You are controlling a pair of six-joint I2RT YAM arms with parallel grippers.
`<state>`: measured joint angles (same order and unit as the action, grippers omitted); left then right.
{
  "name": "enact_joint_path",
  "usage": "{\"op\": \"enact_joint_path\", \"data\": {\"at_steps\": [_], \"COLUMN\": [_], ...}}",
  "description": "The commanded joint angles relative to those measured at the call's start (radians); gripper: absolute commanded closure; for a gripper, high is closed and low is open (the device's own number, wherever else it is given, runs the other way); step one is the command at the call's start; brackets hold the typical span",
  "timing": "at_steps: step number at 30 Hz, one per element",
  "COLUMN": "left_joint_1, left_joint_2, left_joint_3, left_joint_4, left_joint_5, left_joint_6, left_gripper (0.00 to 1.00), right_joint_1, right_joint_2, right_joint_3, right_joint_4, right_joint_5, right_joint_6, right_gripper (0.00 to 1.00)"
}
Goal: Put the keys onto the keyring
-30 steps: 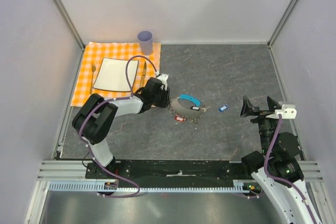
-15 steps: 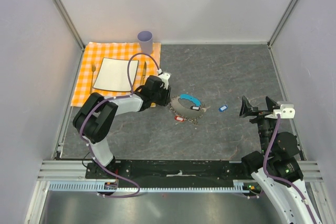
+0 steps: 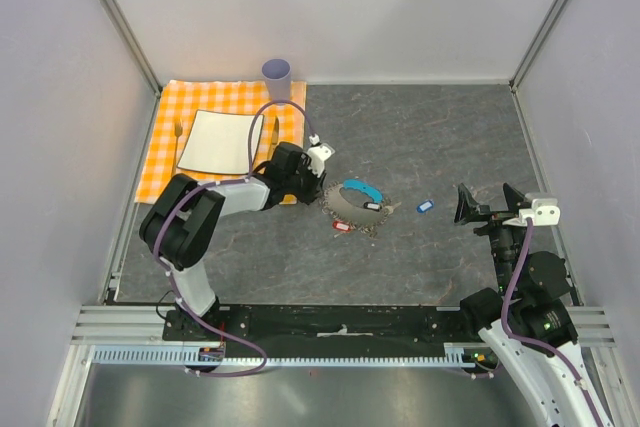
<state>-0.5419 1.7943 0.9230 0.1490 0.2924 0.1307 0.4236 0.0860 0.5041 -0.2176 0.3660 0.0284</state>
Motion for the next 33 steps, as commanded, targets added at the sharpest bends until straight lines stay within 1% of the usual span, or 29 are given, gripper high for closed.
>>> {"op": "enact_joint_path", "data": {"at_steps": [1,10,15,24,25,29,33], "left_joint_1": [0.008,0.011,0.011,0.011,0.011,0.010,0.010], "left_joint_2": [0.023,0.033,0.040,0.040,0.040,0.043,0.040], "left_joint_3": [0.031,0.042,0.047,0.045,0.045,0.046,0.042], "left_joint_4": [0.044,0.058,0.067,0.044,0.044,0.044,0.044], "left_joint_5": [0.086,0.073,0.093,0.129,0.137,0.166,0.162], "left_joint_6": [0.106,0.110,0.107,0.106,0.107,0.095,0.093], "left_gripper": [0.75,0.69,0.69,0.79,0.84,0.85,0.85], "right_joint_1": [0.009,0.009,0.009,0.007,0.009,0.007,0.009], "right_joint_2": [0.004,0.009,0.009,0.009,0.009,0.005,0.008], "right_joint_3": [-0.004,-0.007,-0.007,-0.007,-0.007,-0.007,-0.007], "right_joint_4": [0.044,0.047,0.049,0.049,0.049,0.049,0.049], "right_joint_5": [-0.016,-0.033,-0.036,-0.041,-0.042,-0.042,-0.044], "right_joint_6": [-0.013,-0.015,-0.016,-0.016,-0.016,-0.016,-0.015], "right_gripper": [0.02,0.02,0.02,0.02,0.02,0.02,0.02]}}
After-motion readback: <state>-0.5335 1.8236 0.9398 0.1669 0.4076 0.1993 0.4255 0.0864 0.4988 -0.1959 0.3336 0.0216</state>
